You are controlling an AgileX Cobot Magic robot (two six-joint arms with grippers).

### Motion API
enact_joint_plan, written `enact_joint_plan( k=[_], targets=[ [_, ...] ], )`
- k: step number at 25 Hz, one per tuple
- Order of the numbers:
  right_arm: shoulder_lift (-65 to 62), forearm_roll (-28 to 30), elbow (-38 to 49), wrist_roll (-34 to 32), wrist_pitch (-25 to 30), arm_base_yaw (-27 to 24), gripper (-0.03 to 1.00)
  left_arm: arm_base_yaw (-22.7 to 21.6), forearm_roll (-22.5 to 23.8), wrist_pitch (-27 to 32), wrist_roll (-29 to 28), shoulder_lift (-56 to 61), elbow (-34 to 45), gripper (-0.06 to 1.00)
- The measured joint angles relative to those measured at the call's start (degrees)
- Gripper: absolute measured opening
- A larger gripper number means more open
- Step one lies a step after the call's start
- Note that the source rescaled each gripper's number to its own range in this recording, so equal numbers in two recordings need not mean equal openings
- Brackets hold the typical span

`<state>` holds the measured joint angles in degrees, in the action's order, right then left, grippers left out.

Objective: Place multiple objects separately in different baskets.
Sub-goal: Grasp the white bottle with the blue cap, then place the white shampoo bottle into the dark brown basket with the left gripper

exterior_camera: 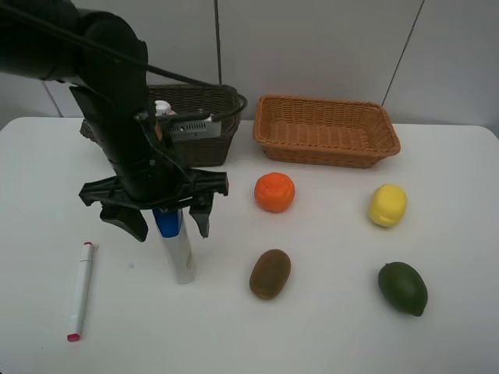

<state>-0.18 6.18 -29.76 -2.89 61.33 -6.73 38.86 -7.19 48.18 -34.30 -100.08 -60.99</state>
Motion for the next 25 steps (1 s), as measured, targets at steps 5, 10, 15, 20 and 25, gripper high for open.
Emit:
enact_joint_plan(
  k=[5, 10, 15, 20, 25],
  targets=[
    [0.0, 0.0, 0.0, 0.0, 0.0, 0.0, 1.0, 0.0, 0.22, -0.66, 2.13, -0.62, 0.0, 1.0],
    [0.0, 0.0, 0.0, 0.0, 0.0, 0.0, 1.0, 0.0, 0.42, -0.66, 2.18, -0.62, 0.0, 0.94],
    [0.0, 0.0, 0.0, 0.0, 0.0, 0.0, 1.0, 0.0, 0.72, 0.94, 2.32, -0.62, 0.0, 0.35],
    [0.0, 0.0, 0.0, 0.0, 0.0, 0.0, 1.0, 0.0, 1.43, 2.75, 6.76, -0.27, -0.95, 0.34],
    [0.0, 0.0, 0.0, 0.0, 0.0, 0.0, 1.0, -1.52, 3.95, 4.69, 11.13, 4.19, -11.55, 0.34]
  ],
)
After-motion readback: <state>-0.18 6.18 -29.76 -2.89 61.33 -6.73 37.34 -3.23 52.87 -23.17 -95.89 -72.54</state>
